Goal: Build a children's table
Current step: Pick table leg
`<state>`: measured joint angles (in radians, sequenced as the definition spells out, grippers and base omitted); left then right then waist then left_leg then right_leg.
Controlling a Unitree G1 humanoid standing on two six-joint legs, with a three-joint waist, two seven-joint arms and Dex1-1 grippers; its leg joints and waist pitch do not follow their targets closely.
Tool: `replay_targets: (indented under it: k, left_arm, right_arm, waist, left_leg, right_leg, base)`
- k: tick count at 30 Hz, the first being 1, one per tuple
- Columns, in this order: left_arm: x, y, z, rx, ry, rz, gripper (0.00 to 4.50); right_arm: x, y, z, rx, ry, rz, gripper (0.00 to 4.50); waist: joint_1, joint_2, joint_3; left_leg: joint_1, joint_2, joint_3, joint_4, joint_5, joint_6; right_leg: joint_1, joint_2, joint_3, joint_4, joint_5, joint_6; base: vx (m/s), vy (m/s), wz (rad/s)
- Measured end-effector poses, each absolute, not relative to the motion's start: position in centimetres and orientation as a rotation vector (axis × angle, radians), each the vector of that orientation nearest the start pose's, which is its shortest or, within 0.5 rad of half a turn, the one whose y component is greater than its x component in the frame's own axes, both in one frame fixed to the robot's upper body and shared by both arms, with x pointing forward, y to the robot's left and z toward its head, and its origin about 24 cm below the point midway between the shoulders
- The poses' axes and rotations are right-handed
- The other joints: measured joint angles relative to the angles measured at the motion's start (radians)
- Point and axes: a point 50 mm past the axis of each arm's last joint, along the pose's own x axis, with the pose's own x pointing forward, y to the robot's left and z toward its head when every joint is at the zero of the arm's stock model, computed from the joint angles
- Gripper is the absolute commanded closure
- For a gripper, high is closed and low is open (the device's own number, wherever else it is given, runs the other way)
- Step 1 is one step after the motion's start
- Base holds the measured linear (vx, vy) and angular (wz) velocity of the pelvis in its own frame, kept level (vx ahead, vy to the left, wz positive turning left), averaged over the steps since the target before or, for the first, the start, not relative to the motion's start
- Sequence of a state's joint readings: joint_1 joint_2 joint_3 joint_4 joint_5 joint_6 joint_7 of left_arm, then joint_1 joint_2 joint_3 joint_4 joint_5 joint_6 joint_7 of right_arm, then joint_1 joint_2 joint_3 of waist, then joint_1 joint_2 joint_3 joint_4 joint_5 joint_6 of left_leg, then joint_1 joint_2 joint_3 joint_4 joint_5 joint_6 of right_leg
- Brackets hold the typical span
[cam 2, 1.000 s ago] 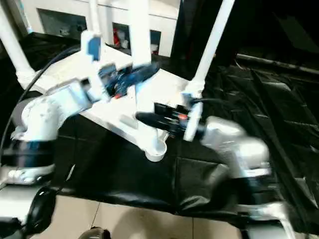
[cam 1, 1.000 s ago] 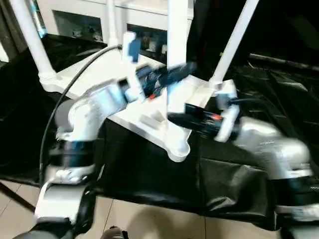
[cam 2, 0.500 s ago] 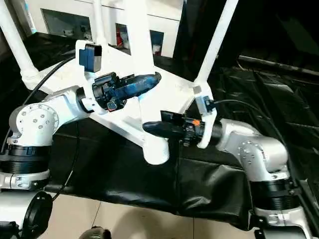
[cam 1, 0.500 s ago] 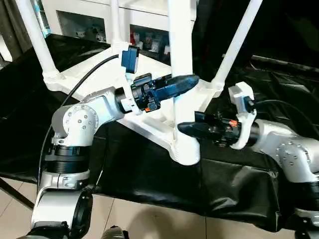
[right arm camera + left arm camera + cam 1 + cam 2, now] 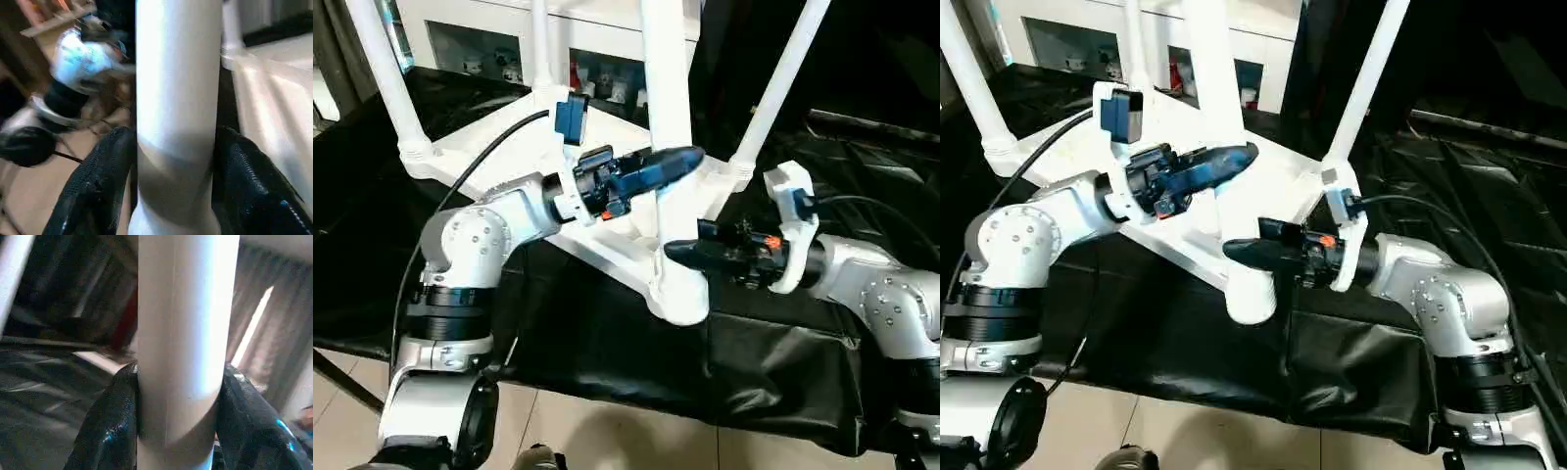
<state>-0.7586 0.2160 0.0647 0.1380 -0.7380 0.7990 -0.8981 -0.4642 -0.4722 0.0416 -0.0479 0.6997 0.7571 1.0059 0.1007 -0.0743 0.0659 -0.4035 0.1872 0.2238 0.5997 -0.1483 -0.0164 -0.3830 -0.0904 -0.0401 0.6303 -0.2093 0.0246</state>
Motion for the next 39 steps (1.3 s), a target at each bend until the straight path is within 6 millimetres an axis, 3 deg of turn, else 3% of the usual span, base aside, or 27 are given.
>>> replay_targets:
  k: [4,12,36,39]
  left_arm:
    - [32.3,8.6,19.4,-0.385,0.048,-1.330,2.65]
    - [32.1,8.1,19.1,-0.270,0.076,-1.371,2.65]
    - [31.1,7.4,19.5,-0.277,0.060,-1.491,2.65]
    - [31.1,7.3,19.5,-0.276,0.062,-1.493,2.65]
  right_arm:
    - [28.5,-13.6,13.8,0.202,0.257,1.282,1.34]
    - [28.5,-13.2,13.2,0.147,0.295,1.293,1.34]
    - [28.5,-12.6,13.0,0.124,0.307,1.378,1.34]
    - [28.5,-12.6,12.9,0.125,0.309,1.389,1.72]
  waist:
    - [0.001,0.000,0.000]
    - [-0.002,0.000,0.000]
    - [-0.001,0.000,0.000]
    - [-0.001,0.000,0.000]
  left_leg:
    - [0.000,0.000,0.000,0.000,0.000,0.000]
    - [0.000,0.000,0.000,0.000,0.000,0.000]
    - [0.000,0.000,0.000,0.000,0.000,0.000]
    - [0.000,0.000,0.000,0.000,0.000,0.000]
  right_leg:
    - [0.000,0.000,0.000,0.000,0.000,0.000]
    - [0.000,0.000,0.000,0.000,0.000,0.000]
    - [0.000,0.000,0.000,0.000,0.000,0.000]
    - [0.000,0.000,0.000,0.000,0.000,0.000]
  base:
    - [0.000,0.000,0.00]
    - [0.000,0.000,0.00]
    - [0.000,0.000,0.00]
    - [0.000,0.000,0.00]
